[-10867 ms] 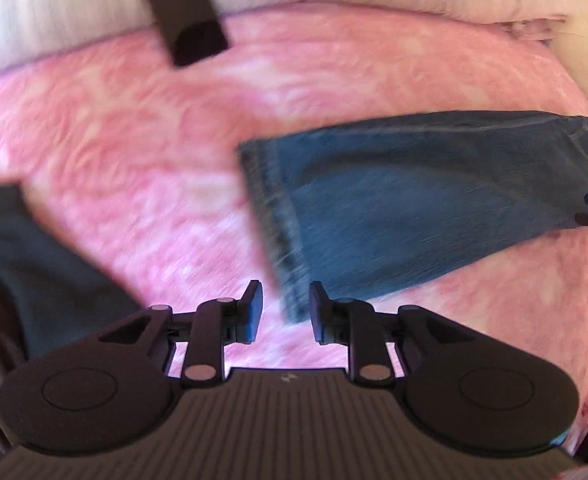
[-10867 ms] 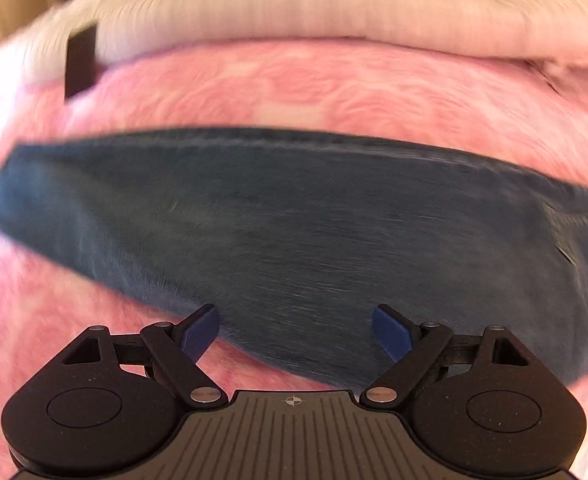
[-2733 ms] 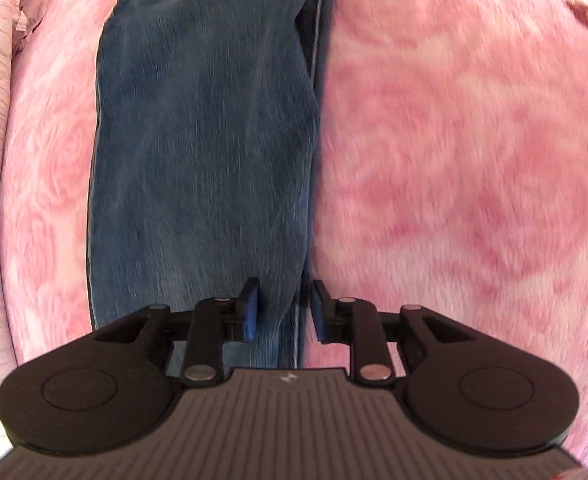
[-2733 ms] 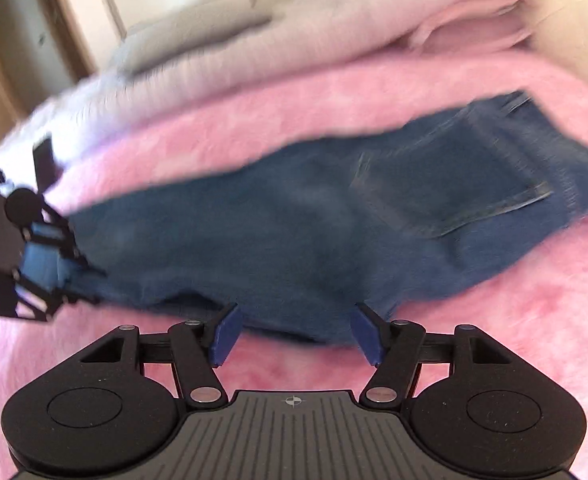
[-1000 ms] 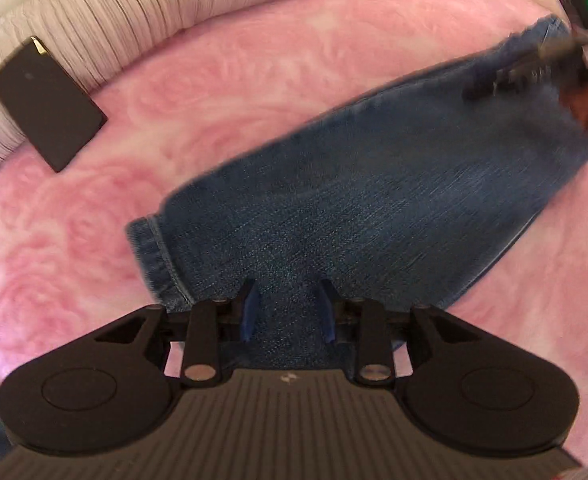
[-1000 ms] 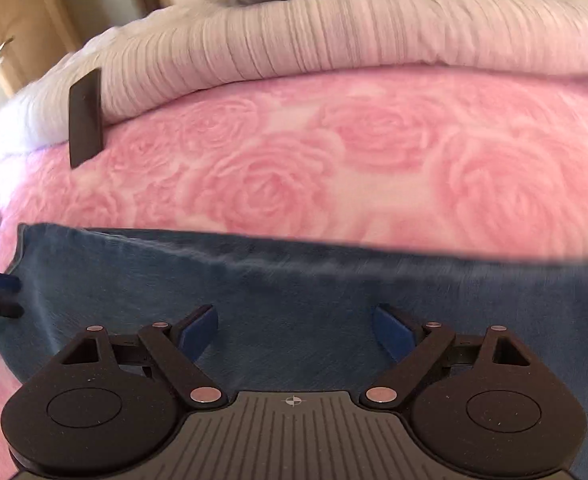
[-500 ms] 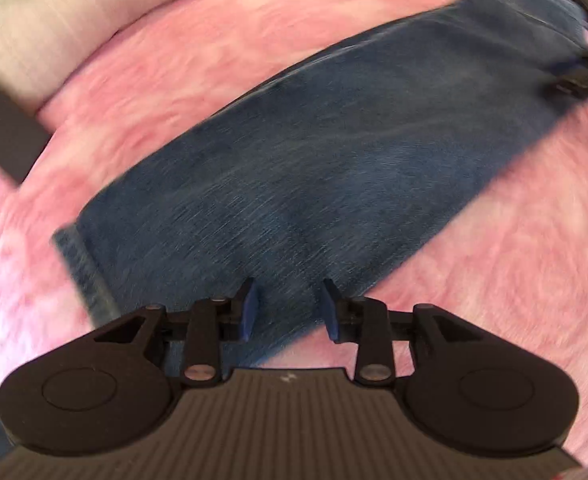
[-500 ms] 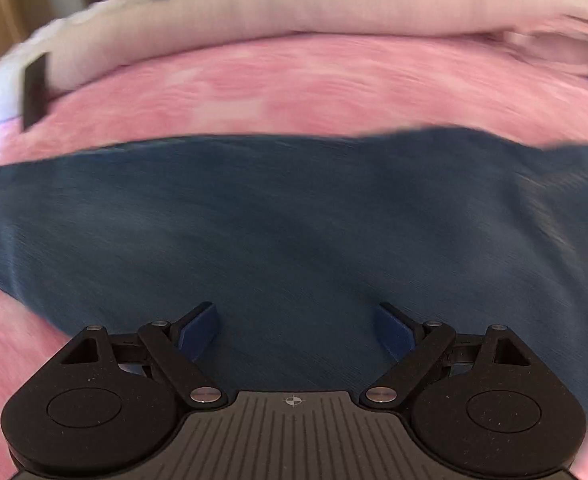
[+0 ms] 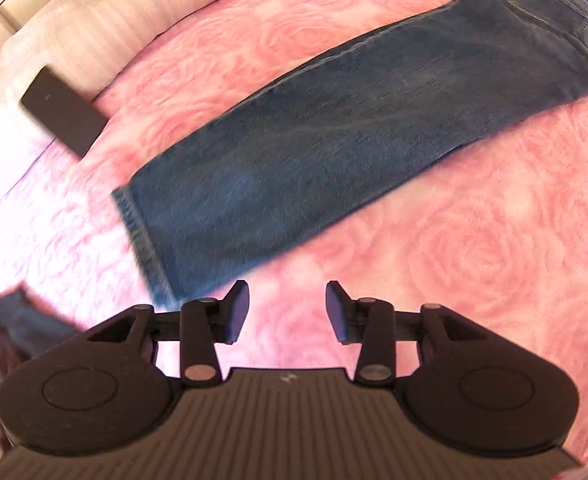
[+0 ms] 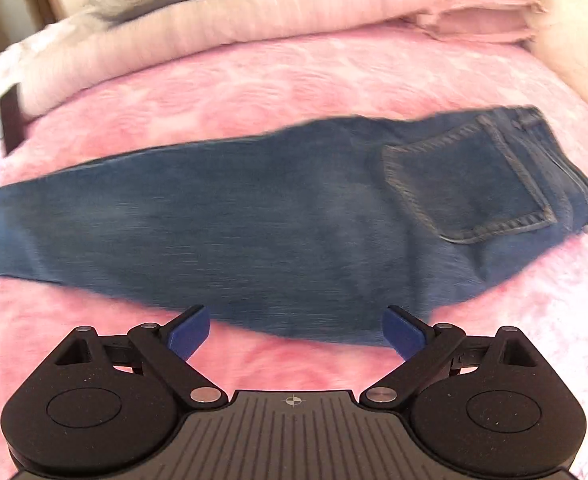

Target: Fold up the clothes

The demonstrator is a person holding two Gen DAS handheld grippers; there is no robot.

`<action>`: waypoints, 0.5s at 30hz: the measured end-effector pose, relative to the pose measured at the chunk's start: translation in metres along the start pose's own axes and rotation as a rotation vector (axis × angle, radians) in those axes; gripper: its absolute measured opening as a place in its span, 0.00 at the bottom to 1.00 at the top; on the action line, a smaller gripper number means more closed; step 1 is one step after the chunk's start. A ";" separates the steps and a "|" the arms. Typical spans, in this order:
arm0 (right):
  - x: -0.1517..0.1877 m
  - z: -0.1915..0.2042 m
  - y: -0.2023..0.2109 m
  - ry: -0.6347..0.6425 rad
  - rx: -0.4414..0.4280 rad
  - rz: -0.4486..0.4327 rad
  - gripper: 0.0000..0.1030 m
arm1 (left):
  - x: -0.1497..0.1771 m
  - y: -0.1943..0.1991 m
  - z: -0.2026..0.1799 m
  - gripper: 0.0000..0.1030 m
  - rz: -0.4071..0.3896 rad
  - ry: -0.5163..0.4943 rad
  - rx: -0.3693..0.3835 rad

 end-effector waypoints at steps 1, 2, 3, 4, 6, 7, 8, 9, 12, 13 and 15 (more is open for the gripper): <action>-0.003 0.006 0.005 0.017 -0.014 -0.008 0.93 | 0.003 0.006 0.001 0.37 -0.004 0.008 -0.008; -0.007 0.014 0.009 0.031 -0.026 -0.010 0.93 | 0.006 0.012 0.003 0.37 -0.010 0.017 -0.017; -0.013 0.022 0.012 0.041 -0.037 -0.009 0.93 | 0.010 0.017 0.005 0.38 -0.015 0.024 -0.024; -0.018 0.030 0.014 0.051 -0.047 -0.008 0.93 | 0.014 0.020 0.008 0.39 -0.020 0.026 -0.029; -0.029 0.048 0.017 0.073 -0.062 -0.008 0.93 | 0.021 0.025 0.014 0.40 -0.030 0.025 -0.040; -0.034 0.058 0.019 0.085 -0.069 -0.016 0.93 | 0.026 0.027 0.016 0.40 -0.038 0.009 -0.049; -0.039 0.069 0.021 0.096 -0.076 -0.021 0.93 | 0.030 0.029 0.018 0.41 -0.047 -0.013 -0.061; -0.043 0.080 0.024 0.107 -0.079 -0.023 0.93 | 0.035 0.030 0.019 0.41 -0.061 -0.055 -0.078; -0.052 0.115 0.030 0.134 -0.095 -0.032 0.93 | 0.050 0.020 0.020 0.41 -0.114 -0.289 -0.158; -0.052 0.129 0.030 0.155 -0.101 -0.034 0.93 | 0.055 0.014 0.020 0.41 -0.132 -0.374 -0.187; -0.048 0.158 0.027 0.237 -0.109 -0.031 0.93 | 0.063 -0.001 0.021 0.41 -0.172 -0.534 -0.239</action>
Point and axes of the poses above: each gripper's, at about its wrist camera, not at the fingertips, and y roughly against the way its jaws point, z to its left, x to its underside, the point moved 4 cm from there along -y, roughly the way its jaws point, and after that the axes turned 8 degrees about y, right-handed, at the moved point
